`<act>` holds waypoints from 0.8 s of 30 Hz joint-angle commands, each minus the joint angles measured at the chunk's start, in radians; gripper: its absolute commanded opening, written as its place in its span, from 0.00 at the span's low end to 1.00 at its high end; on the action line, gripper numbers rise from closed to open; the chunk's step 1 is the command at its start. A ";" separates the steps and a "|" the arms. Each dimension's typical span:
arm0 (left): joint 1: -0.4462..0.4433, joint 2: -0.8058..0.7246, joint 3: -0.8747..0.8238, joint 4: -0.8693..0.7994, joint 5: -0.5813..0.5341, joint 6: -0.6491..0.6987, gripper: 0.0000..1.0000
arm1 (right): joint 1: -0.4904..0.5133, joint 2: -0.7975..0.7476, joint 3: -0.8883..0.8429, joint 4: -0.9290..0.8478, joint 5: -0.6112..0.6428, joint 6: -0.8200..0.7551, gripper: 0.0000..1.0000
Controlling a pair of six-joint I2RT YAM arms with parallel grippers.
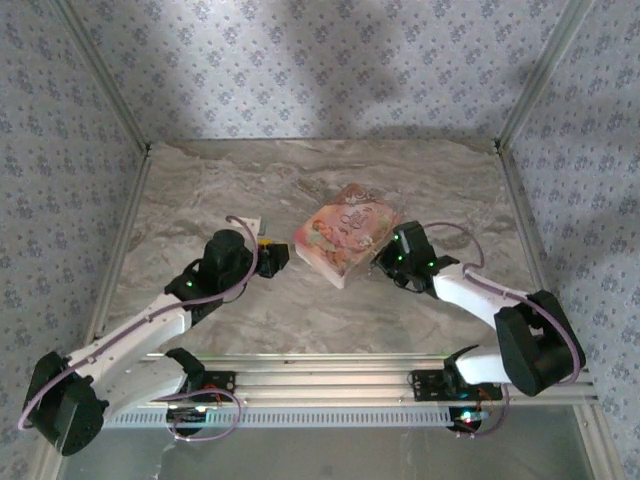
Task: Unlock the padlock with the key
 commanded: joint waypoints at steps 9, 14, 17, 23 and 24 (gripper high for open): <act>0.017 -0.019 0.012 -0.068 0.002 0.001 0.51 | -0.049 0.111 0.095 -0.114 -0.059 -0.233 0.00; 0.017 -0.034 0.002 -0.086 0.002 -0.001 0.51 | -0.086 0.138 0.061 -0.087 -0.097 -0.262 0.00; 0.016 -0.039 0.003 -0.091 -0.001 0.002 0.51 | -0.085 0.126 0.081 -0.116 -0.094 -0.282 0.00; 0.018 -0.043 0.009 -0.100 -0.005 0.004 0.51 | -0.092 0.046 0.161 -0.223 -0.035 -0.341 0.00; 0.018 -0.044 0.009 -0.101 -0.006 0.005 0.52 | -0.095 0.035 0.173 -0.237 -0.033 -0.352 0.00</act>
